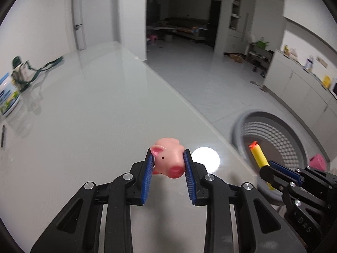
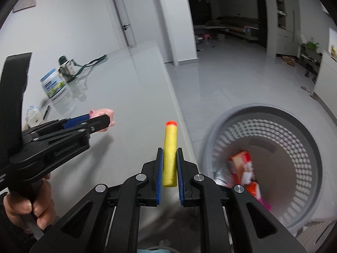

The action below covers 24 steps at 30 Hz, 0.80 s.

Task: Collect trash
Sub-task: 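Carry the pig and dart over the grey basket with both tools, then open both tools above the basket to drop the pig and dart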

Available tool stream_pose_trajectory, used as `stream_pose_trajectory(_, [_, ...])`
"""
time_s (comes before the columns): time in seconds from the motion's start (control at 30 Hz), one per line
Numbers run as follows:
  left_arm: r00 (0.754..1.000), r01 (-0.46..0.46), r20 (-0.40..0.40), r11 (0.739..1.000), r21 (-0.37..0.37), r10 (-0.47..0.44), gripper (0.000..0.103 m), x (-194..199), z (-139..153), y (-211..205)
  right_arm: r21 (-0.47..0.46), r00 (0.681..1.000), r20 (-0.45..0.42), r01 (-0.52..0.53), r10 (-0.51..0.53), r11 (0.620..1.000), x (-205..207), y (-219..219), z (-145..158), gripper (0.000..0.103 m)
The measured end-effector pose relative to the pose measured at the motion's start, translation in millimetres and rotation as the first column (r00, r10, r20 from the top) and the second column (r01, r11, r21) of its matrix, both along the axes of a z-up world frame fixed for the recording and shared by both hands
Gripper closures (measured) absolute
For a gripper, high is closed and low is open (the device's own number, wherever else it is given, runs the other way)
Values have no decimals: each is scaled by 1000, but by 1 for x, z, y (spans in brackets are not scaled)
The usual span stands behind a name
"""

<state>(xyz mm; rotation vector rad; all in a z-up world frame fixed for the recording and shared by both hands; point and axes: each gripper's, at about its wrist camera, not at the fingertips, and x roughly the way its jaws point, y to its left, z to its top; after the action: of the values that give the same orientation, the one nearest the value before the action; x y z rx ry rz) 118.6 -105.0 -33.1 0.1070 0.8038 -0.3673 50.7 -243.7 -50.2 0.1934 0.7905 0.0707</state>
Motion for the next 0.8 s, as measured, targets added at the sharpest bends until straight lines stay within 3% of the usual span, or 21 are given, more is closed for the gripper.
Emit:
stream_pose_trajectory(0.4, [973,227,-33,974,12,-227,74,-20,-10,-110,25,972,-23,233,-232,972,-42,-98,-17,91])
stream_pose_trajectory(0.8, [963,266,-53,963,31,-264,74,-18,-19,-150,29,960,-47,278,-277,960,-34,-130,-28,91])
